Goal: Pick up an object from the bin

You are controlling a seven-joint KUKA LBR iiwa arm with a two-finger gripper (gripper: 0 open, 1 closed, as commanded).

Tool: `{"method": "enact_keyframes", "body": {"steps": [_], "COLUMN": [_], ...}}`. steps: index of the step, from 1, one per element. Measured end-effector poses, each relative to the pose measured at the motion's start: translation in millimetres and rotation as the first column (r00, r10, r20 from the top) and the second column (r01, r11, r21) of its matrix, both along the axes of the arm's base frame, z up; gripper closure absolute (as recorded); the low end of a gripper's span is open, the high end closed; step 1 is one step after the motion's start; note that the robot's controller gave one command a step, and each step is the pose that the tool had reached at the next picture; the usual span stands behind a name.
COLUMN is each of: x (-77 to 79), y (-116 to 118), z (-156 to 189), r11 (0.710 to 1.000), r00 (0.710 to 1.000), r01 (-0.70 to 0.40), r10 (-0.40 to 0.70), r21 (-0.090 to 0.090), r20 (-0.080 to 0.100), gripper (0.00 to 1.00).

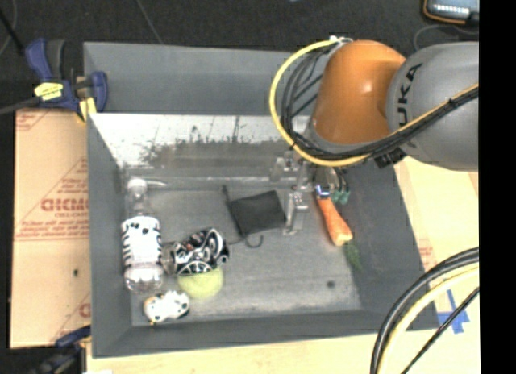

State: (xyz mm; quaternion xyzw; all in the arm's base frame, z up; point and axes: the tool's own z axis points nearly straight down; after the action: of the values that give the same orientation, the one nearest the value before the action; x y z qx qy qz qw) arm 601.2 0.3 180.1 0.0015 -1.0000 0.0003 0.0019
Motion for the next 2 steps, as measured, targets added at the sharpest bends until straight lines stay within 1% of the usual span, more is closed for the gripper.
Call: {"method": "enact_keyframes", "body": {"steps": [1,2], "x": [1.4,30.5], "y": [0.0,20.3], "z": [5.0,-38.5], "r11": [1.0,0.999], "r00": [1.0,0.999], "r01": [0.0,-0.035], "r10": [0.0,0.035], "r21": [0.0,-0.002], "r20": [0.008,0.019], "gripper": [0.0,0.0]}}
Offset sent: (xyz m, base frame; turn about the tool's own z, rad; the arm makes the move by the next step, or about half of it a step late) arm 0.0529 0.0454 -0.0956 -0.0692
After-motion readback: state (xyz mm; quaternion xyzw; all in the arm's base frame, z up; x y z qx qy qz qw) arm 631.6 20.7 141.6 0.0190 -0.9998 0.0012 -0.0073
